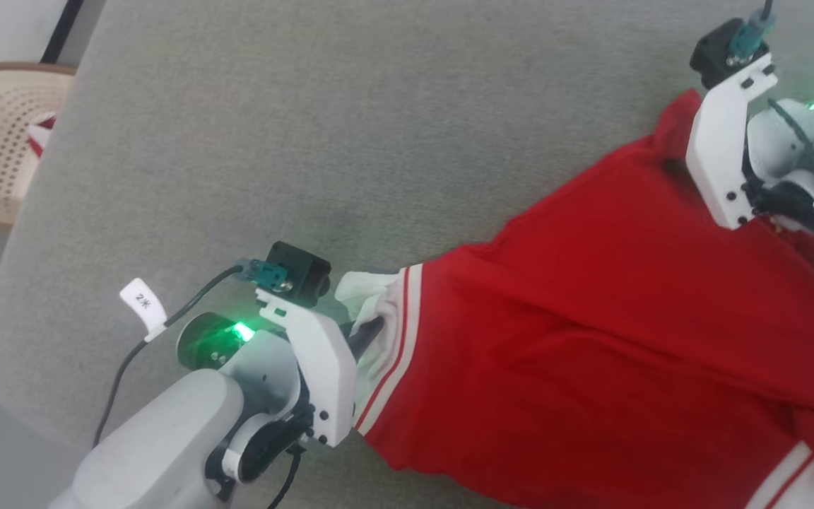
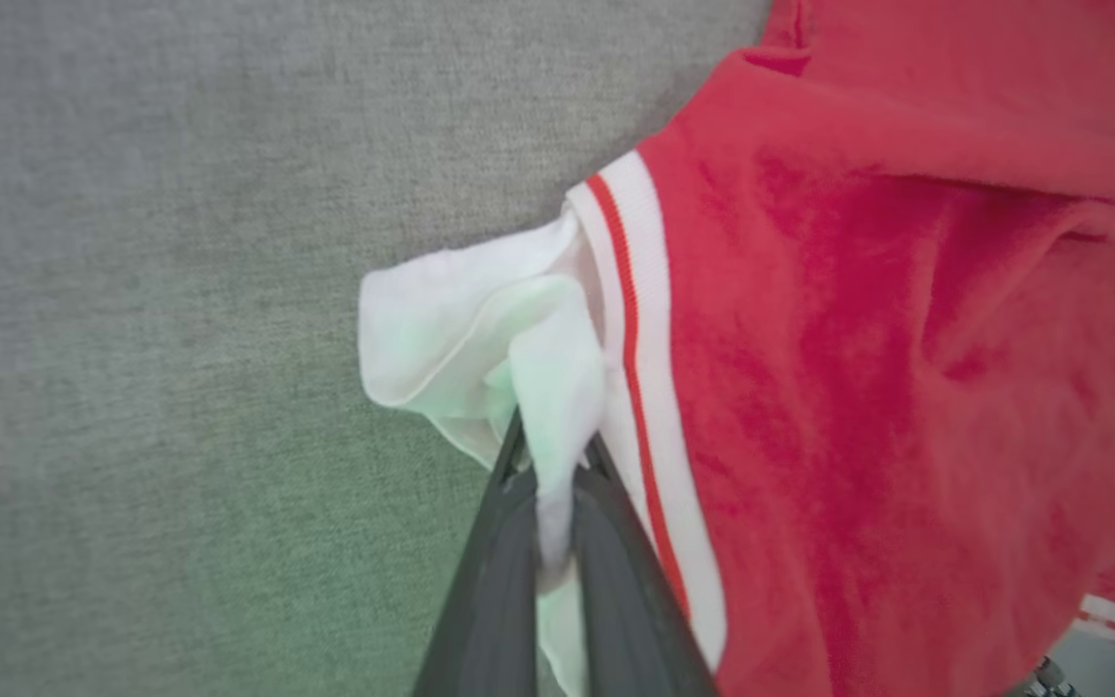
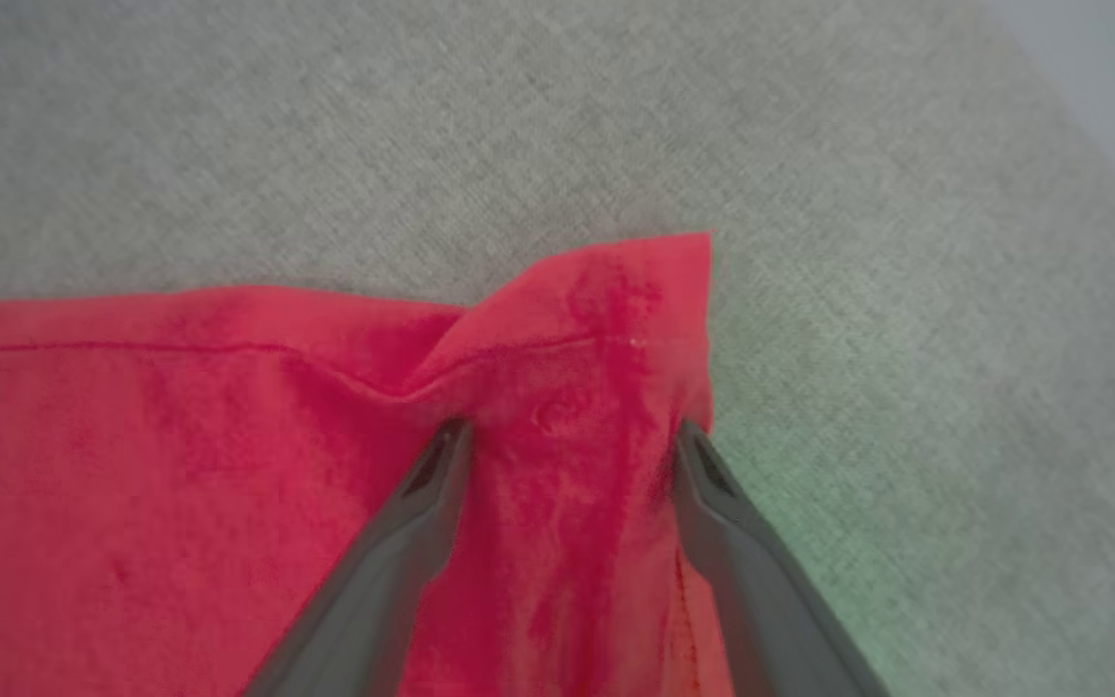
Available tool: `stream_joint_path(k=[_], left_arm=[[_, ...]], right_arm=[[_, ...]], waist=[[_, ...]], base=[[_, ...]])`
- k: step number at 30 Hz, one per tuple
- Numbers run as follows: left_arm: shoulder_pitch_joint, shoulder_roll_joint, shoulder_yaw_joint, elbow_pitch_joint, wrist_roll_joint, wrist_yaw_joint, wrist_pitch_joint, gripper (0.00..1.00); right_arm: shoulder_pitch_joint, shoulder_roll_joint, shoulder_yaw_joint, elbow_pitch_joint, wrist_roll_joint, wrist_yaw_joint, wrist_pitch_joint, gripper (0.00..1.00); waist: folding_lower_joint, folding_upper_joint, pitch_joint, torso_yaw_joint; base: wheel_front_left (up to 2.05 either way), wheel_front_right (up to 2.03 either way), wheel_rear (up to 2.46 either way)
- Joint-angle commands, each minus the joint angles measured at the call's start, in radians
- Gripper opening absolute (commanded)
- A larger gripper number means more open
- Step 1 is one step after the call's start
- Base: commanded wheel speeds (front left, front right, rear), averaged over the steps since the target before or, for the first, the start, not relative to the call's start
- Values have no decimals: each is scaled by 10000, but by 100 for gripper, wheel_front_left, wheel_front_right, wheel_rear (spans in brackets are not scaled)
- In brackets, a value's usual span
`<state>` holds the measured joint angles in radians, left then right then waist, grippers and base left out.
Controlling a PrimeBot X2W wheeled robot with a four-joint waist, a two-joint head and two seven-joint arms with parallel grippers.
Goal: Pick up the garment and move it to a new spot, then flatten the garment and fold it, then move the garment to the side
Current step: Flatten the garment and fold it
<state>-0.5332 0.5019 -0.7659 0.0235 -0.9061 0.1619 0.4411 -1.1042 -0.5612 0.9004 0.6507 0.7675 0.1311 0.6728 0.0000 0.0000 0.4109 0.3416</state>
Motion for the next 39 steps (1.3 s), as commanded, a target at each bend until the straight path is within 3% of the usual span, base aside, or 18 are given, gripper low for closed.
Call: stream_joint_path(k=[1,5,7,13,22,32,39], left_arm=[[-134,-66,-15,109,85,-87,-72,0],[-241,-206,-39,406,23,-233,-170,0],[-280,-230,-39,570,9,-270,-200,0],[-546,-121,29,899,-15,-406,-94,0],[-1391,665,308,872,34,-620,584,0],[-3688,1734,1020,1284,441,-850,1348,0],[-5421,1747,1228,2493,758,-1312,1513,0]], right_arm=[[263,67,400,384,214,-5,293,100],[365,68,1176,972,697,-8,853,100],[433,31,1544,1055,988,-2,1123,0],[-278,-277,1766,1090,1379,-19,357,0],[-1094,-236,1642,834,1870,-10,-917,0],[-1556,-734,1522,195,2089,-10,-2047,0],[-1875,-1110,1228,-430,1879,-12,-2522,0]], waist=[[0,0,166,195],[0,0,204,292],[0,0,193,301],[0,0,-2,65],[0,0,-706,-678],[0,0,-1742,-1829],[0,0,-2422,-2523]], base=[[0,0,0],[0,0,0],[0,0,0],[0,0,0],[0,0,0],[0,0,0],[0,0,0]])
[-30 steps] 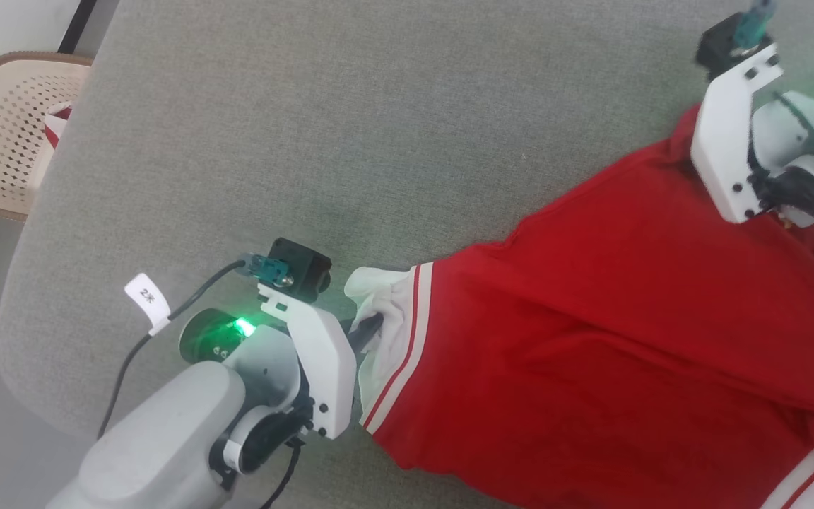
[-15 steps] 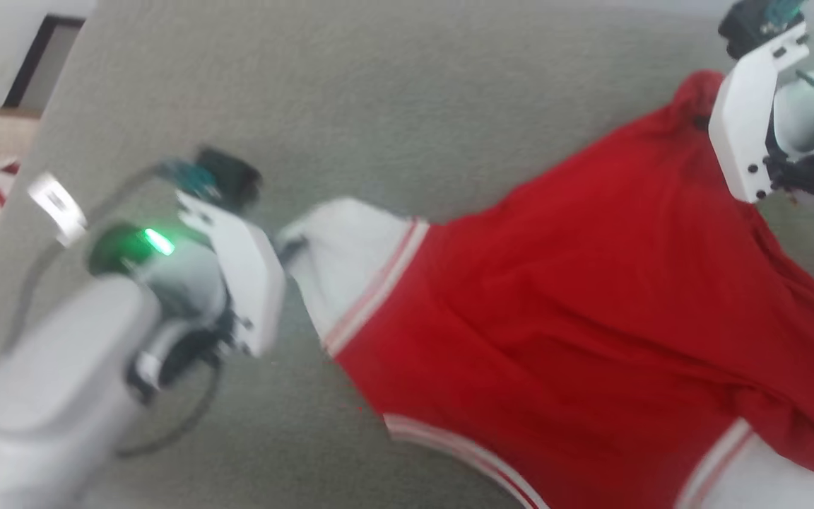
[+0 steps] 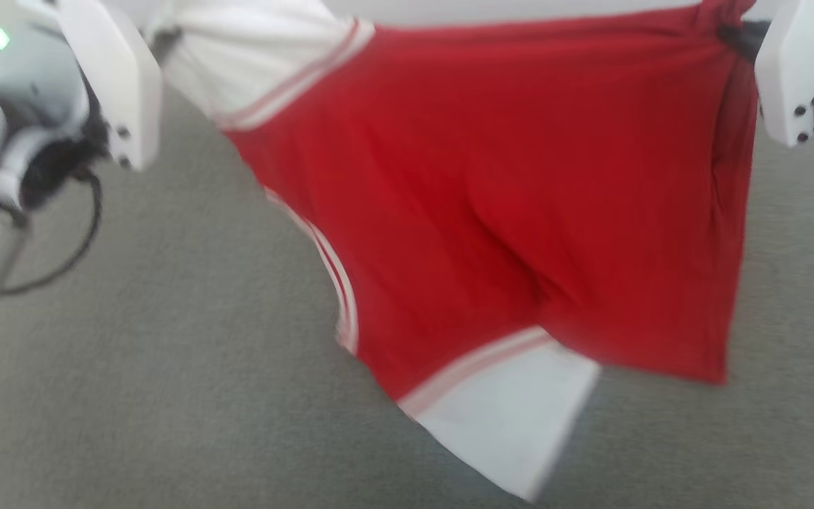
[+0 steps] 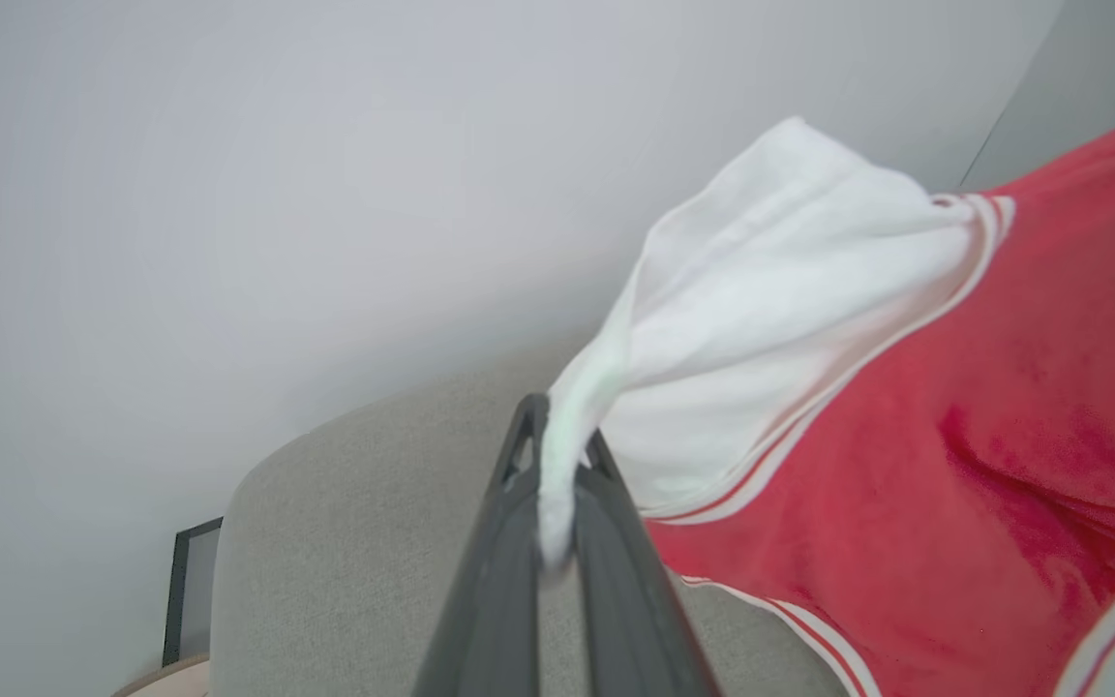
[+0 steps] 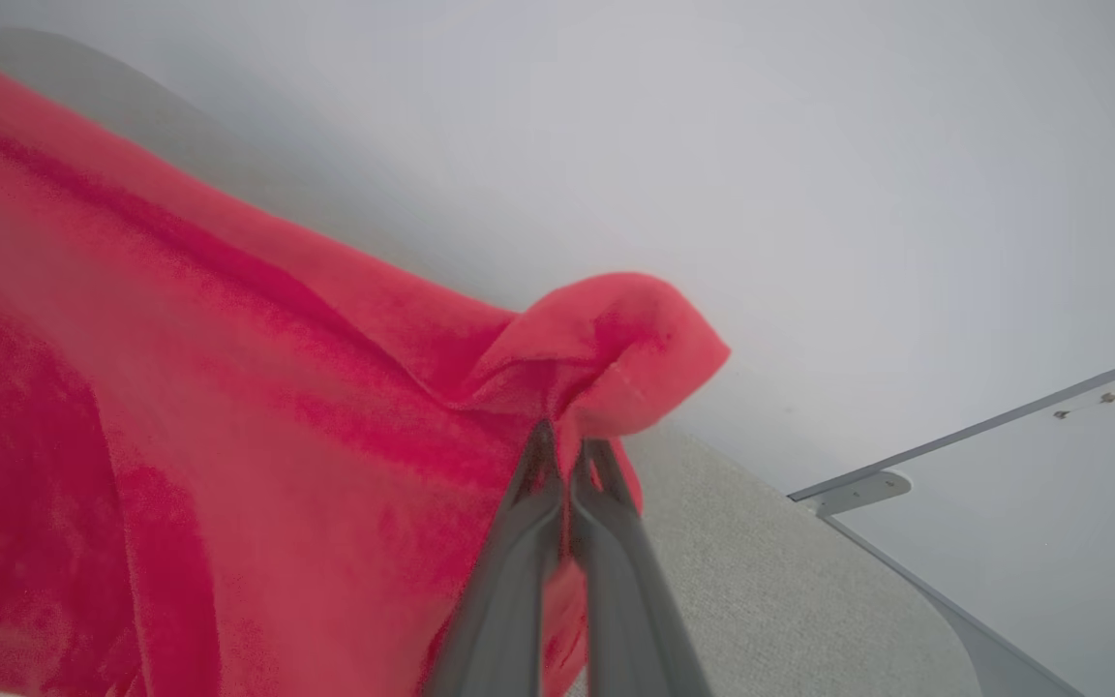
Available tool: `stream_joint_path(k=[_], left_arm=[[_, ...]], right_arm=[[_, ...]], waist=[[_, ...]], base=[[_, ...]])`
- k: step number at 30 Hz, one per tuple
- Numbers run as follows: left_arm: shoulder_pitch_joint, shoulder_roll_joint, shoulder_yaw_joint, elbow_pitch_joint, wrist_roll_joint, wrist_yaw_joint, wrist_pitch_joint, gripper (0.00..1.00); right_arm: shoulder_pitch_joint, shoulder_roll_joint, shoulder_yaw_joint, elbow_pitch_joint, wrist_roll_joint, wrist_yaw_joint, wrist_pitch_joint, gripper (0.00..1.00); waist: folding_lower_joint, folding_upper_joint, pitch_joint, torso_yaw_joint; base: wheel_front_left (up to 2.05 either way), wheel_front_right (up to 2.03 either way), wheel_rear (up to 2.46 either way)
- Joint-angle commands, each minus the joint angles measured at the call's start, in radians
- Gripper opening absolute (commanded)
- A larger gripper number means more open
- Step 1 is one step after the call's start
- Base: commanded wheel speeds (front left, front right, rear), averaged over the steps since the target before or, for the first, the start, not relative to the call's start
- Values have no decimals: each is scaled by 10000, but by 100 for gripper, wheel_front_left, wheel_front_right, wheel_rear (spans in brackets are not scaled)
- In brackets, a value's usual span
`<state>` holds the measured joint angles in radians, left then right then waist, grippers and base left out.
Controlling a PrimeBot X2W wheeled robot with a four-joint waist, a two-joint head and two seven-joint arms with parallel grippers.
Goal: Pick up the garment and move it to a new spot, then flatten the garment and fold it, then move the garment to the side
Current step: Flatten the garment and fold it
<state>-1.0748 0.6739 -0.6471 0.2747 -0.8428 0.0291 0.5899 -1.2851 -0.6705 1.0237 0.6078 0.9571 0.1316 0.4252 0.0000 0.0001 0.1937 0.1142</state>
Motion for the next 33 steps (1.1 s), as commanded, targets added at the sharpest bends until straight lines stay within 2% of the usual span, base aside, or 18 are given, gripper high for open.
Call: stream_joint_path(k=[1,6,10,16,21,22,23,26,28,33], left_arm=[[-212,-14,50,201,148,-61,61,0],[-1307,-257,-1,1150,363,-301,18,0],[-2492,-757,21,2161,1017,-394,-1047,0],[-4354,-1482,187,3539,1975,-390,-3307,0],[-6051,-1914,355,4474,2809,-7,-5579,0],[-6296,-1982,367,4671,2934,51,-6010,0],[-6296,-1982,367,4671,2934,51,-6010,0],[-6899,-2170,401,5083,3414,216,-7664,0],[-6987,-2356,499,5359,3400,264,-8197,0],[-6173,-2692,205,6316,3156,-686,-8317,0]], right_arm=[[-104,-40,-73,-68,-42,-17,-63,0],[-356,5,-437,-195,-369,-17,-294,0],[-683,398,-886,348,-986,-17,-840,0],[-1669,1066,-1606,1672,-2519,-17,-2501,0],[-2899,1705,-2520,3183,-4289,-20,-4630,0],[-3110,1837,-2702,3473,-4752,-19,-5165,0],[-3110,1837,-2702,3473,-4752,-19,-5165,0],[-3638,2193,-3413,4397,-6061,-19,-6512,0],[-3662,2478,-3853,4847,-6735,-17,-6751,0],[-2736,3179,-4033,5597,-7439,-19,-6872,0]], waist=[[0,-1,-328,-328],[0,-1,-485,-621],[0,-1,-68,-791],[0,-1,1126,-880],[0,-1,2216,-906],[0,-1,2406,-896],[0,-1,2406,-896],[0,-1,2806,-828],[0,-1,2929,-746],[0,-1,2732,-557]], base=[[0,0,0],[0,0,0],[0,0,0],[0,0,0],[0,0,0],[0,0,0],[0,0,0],[0,0,0],[0,0,0],[0,0,0]])
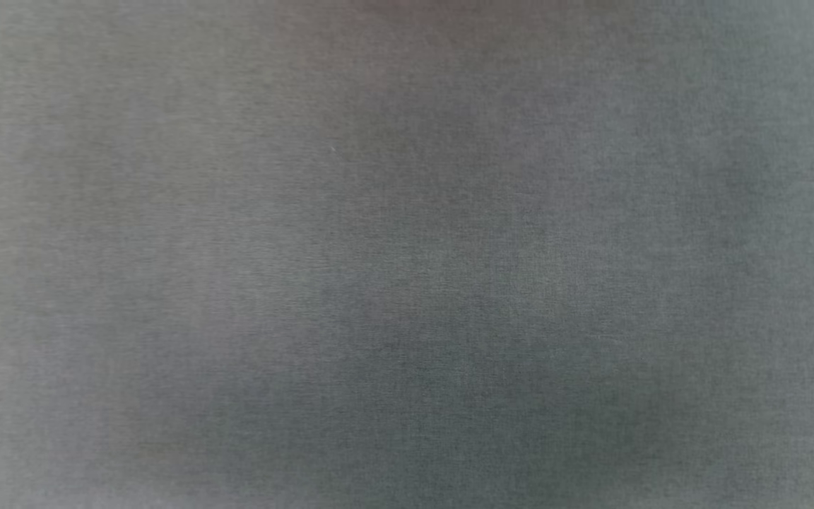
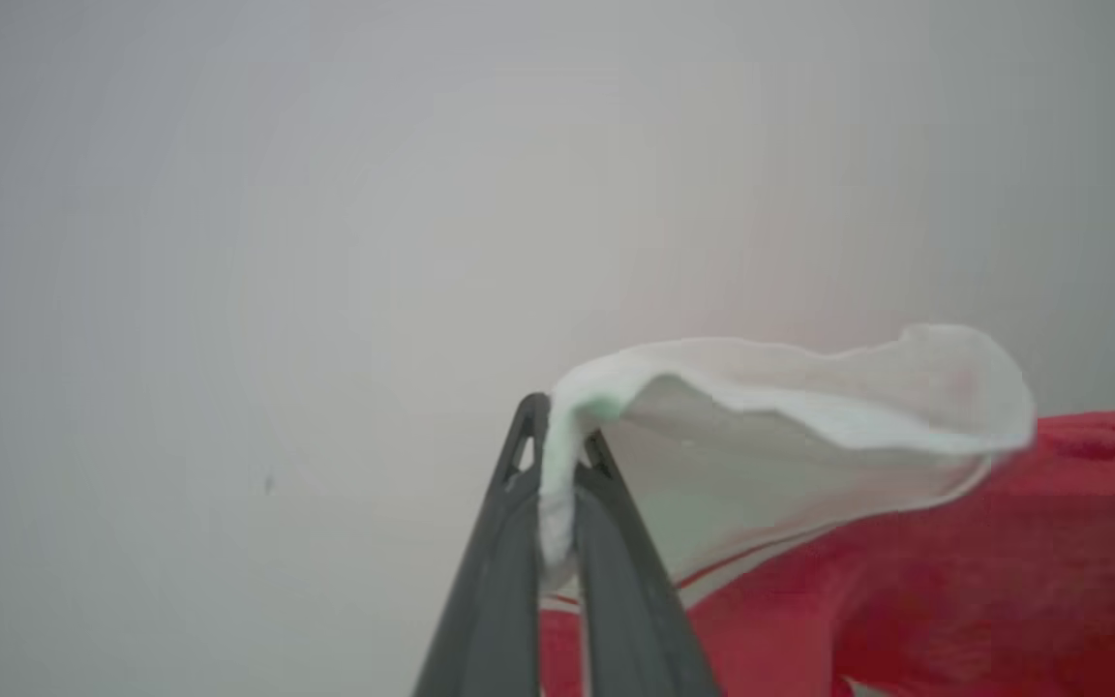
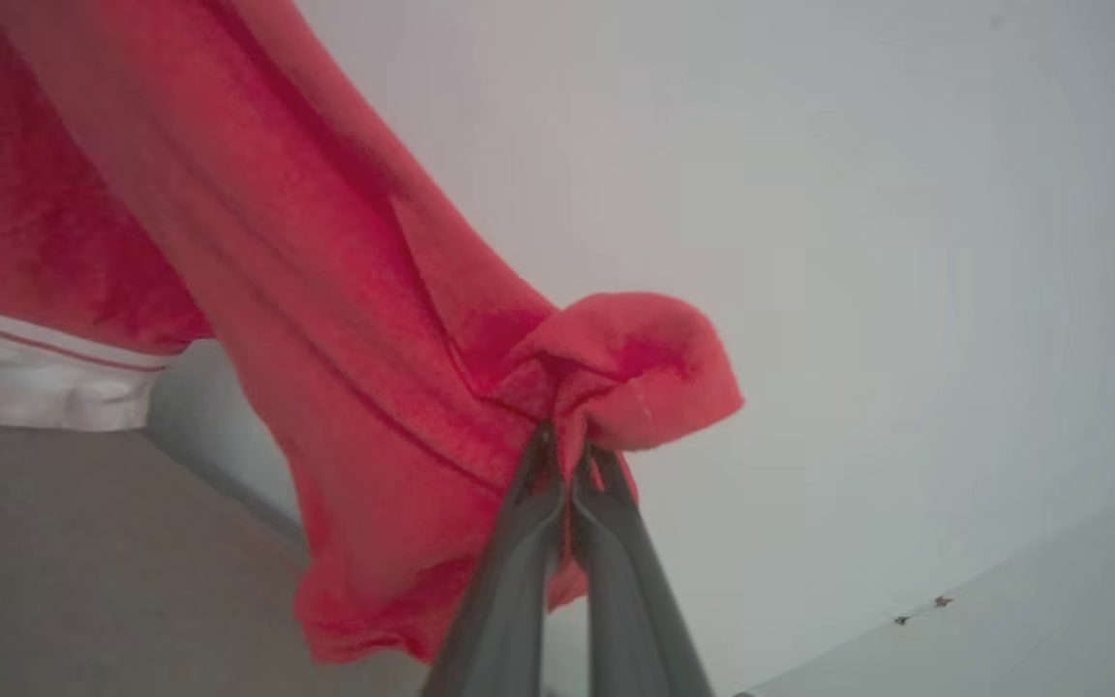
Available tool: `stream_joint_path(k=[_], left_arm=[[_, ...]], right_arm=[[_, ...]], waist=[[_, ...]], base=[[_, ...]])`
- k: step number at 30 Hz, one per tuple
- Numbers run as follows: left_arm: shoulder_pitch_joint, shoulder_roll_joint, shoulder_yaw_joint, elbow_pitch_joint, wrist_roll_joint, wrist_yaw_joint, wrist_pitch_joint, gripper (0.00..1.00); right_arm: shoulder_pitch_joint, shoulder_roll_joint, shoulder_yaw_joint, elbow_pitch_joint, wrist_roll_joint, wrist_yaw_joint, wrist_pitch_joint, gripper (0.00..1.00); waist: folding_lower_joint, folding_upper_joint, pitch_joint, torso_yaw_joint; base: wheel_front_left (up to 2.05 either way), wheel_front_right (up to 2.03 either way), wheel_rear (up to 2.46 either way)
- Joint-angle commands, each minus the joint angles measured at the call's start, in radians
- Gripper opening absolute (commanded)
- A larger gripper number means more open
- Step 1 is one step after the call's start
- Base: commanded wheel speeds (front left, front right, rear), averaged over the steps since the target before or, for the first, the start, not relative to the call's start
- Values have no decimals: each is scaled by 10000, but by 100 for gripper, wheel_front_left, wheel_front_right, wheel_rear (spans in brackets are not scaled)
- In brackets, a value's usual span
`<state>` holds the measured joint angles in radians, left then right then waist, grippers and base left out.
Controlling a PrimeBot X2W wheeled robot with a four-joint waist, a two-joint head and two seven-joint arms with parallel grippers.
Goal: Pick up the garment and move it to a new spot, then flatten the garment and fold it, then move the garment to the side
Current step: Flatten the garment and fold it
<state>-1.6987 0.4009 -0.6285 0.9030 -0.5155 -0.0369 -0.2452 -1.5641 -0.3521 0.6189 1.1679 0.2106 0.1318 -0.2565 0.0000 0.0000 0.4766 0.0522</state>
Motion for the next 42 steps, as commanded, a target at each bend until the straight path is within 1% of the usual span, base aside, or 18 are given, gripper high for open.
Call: stream_joint_path(k=[1,3,5,7,9,11,13,15,19,21,23,27,30,33,34,35,40,42], left_arm=[[369,-50,-168,245,-66,-181,135,0],[952,-238,-350,611,-337,-525,525,0],[1498,-208,-643,883,-481,-763,1120,0],[2206,-250,-823,1034,-950,-881,1878,0],[2968,-314,-1242,719,-1470,-926,2681,0],[3722,-86,-1670,146,-2065,-916,3540,0],[4470,330,-1990,-535,-2670,-915,4276,0],[5267,650,-2211,-1295,-3266,-917,4897,0],[6641,1482,-2401,-2725,-3955,-875,5943,0],[7433,1827,-2459,-3595,-4282,-612,6395,0],[8224,2243,-2561,-4645,-4569,-210,6865,0],[9689,3062,-2708,-6871,-5040,839,7700,0],[10682,3685,-2843,-8487,-5303,1709,8209,0],[11467,4169,-2950,-9843,-5552,2524,8586,0],[11676,4304,-3000,-10229,-5594,2726,8662,0],[11676,4304,-3000,-10229,-5594,2726,8662,0],[12625,4722,-3181,-11625,-5878,3613,8923,0],[12860,4824,-3231,-12023,-5933,3844,8949,0]], right_arm=[[245,22,67,174,0,-21,-44,0],[855,244,242,405,179,-19,164,0],[1390,363,498,513,427,-19,436,0],[1958,438,759,417,899,-19,726,0],[2663,444,1107,135,1533,-19,1160,0],[3248,161,1556,-342,2094,-19,1534,0],[3910,-170,2094,-988,2759,-19,1948,0],[4415,-644,2571,-1742,3411,-19,2308,0],[5431,-1684,3377,-3346,4755,-19,3041,0],[5903,-2169,3721,-4150,5380,-19,3355,0],[6317,-2676,4033,-4945,5894,-18,3609,0],[7034,-3635,4470,-6145,6716,-18,3914,0],[7531,-4186,4763,-6918,7238,-18,4164,0],[7960,-4738,5026,-7599,7709,-18,4449,0],[8089,-4888,5100,-7820,7841,-18,4512,0],[8089,-4888,5100,-7820,7841,-18,4512,0],[8752,-5620,5590,-8902,8458,-18,4768,0],[8967,-5862,5703,-9246,8663,-18,4769,0]], waist=[[0,0,-194,111],[0,0,-425,179],[0,0,-668,229],[0,0,-938,255],[0,0,-1213,301],[0,0,-1476,364],[0,0,-1726,420],[0,0,-1919,468],[0,0,-2246,526],[0,0,-2387,542],[0,0,-2504,547],[0,0,-2670,569],[0,0,-2751,588],[0,0,-2806,607],[0,0,-2823,613],[0,0,-2823,613],[0,0,-2882,617],[0,0,-2897,601]], base=[[0,0,0],[0,0,0],[0,0,0],[0,0,0],[0,0,0],[0,0,0],[0,0,0],[0,0,0],[0,0,0],[0,0,0],[0,0,0],[0,0,0],[0,0,0],[0,0,0],[0,0,0],[0,0,0],[0,0,0],[0,0,0]])
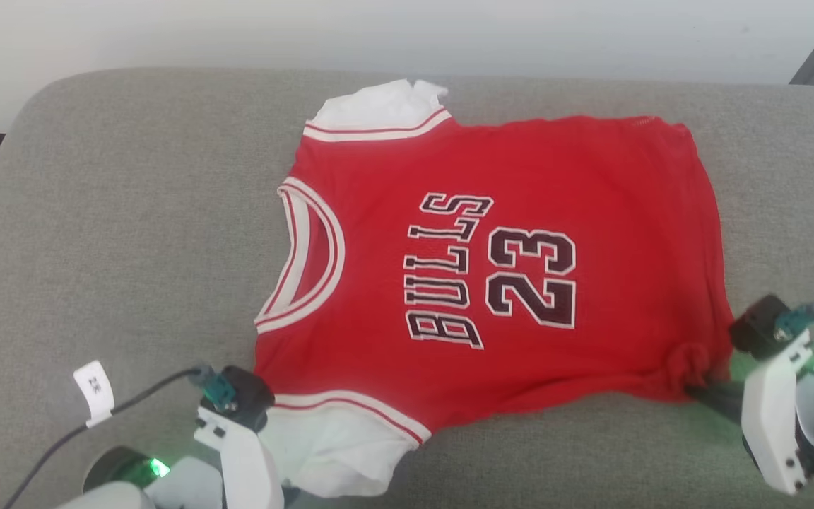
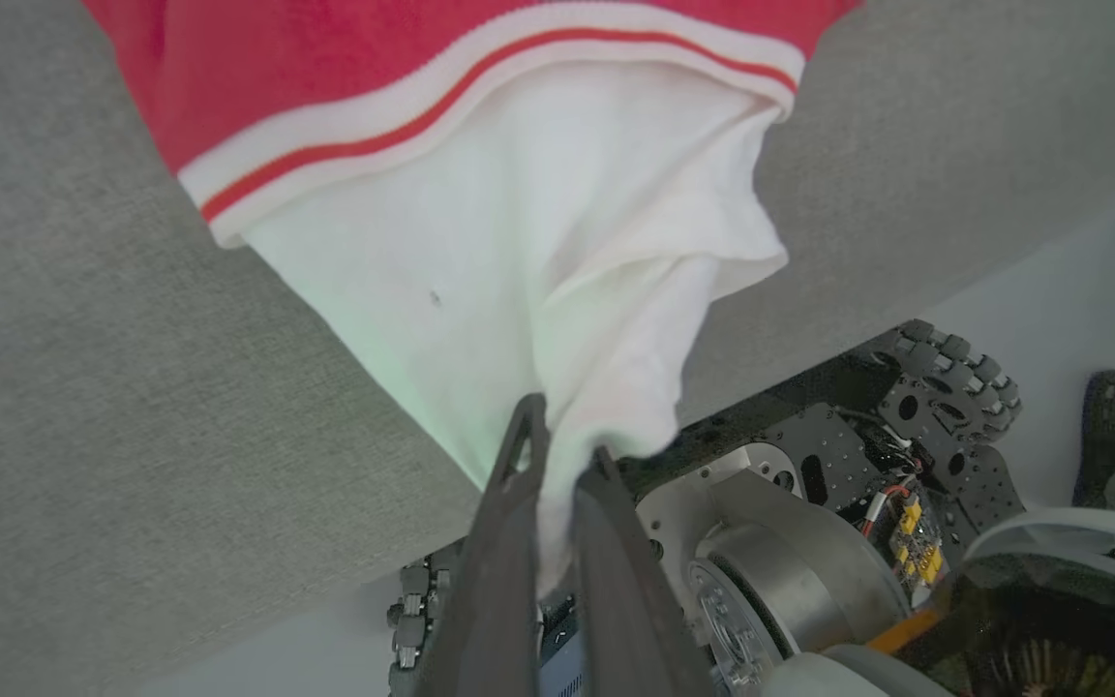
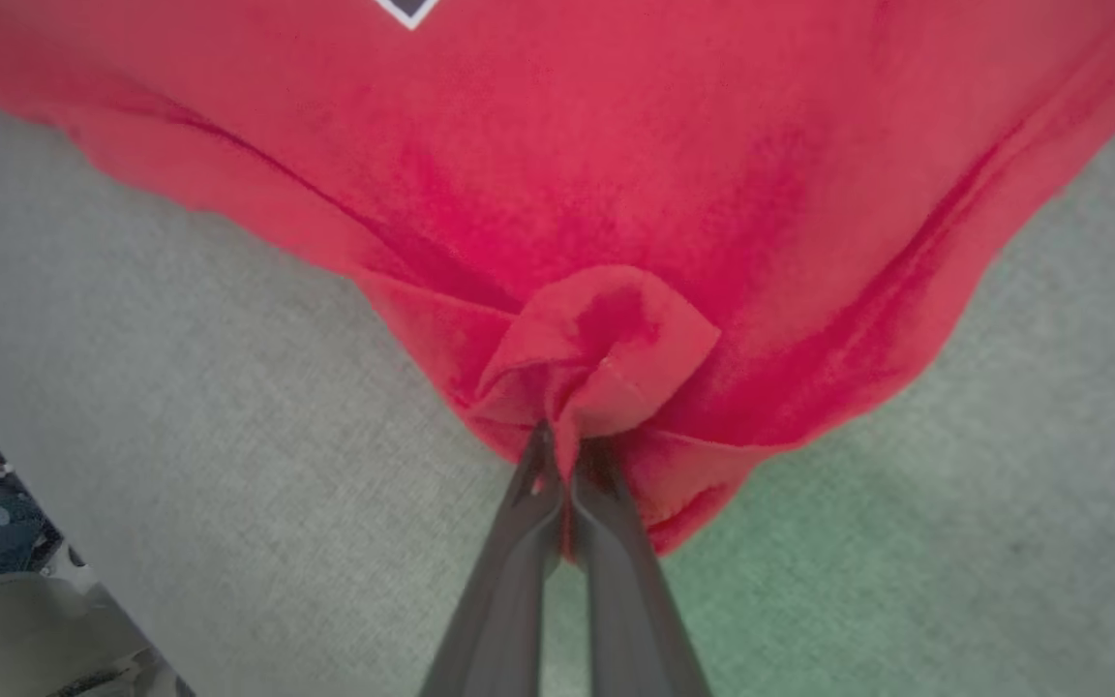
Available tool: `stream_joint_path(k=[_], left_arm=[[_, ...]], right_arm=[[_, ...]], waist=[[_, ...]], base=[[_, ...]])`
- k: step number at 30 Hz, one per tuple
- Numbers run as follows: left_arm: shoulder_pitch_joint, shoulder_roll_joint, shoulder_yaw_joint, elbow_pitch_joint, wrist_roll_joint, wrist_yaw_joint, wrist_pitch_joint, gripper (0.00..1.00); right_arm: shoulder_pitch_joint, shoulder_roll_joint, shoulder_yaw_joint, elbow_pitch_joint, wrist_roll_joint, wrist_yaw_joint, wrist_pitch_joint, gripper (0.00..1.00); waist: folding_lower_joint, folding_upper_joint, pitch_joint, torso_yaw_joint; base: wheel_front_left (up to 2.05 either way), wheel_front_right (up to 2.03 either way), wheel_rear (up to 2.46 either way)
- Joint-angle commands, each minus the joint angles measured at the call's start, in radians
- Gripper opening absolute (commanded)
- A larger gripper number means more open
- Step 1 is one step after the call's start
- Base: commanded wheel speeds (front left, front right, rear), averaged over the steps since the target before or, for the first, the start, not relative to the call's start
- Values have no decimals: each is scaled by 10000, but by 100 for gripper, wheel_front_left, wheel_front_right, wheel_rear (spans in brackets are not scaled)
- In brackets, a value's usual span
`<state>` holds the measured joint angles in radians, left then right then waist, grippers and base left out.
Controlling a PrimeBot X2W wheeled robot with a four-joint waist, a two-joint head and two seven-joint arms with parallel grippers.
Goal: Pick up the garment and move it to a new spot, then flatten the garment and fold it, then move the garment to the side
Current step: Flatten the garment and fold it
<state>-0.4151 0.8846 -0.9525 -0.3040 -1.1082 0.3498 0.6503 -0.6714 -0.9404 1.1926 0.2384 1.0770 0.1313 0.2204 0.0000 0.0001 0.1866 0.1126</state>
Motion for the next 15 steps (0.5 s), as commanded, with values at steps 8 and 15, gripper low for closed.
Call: stream_joint_path(k=[8,15], left_arm=[[107,434,300,-717,97,506,-203,0],[-1162,899,1050,-622,852,289,-530,0]], right_arm=[[552,-329,-217,-297,381,-12,-539,0],[116,204,-1280,438,-160,-12,-1039,0]], waist=[[0,-1,13,-223],[0,-1,75,-632]], base=[[0,0,0],[0,0,0]])
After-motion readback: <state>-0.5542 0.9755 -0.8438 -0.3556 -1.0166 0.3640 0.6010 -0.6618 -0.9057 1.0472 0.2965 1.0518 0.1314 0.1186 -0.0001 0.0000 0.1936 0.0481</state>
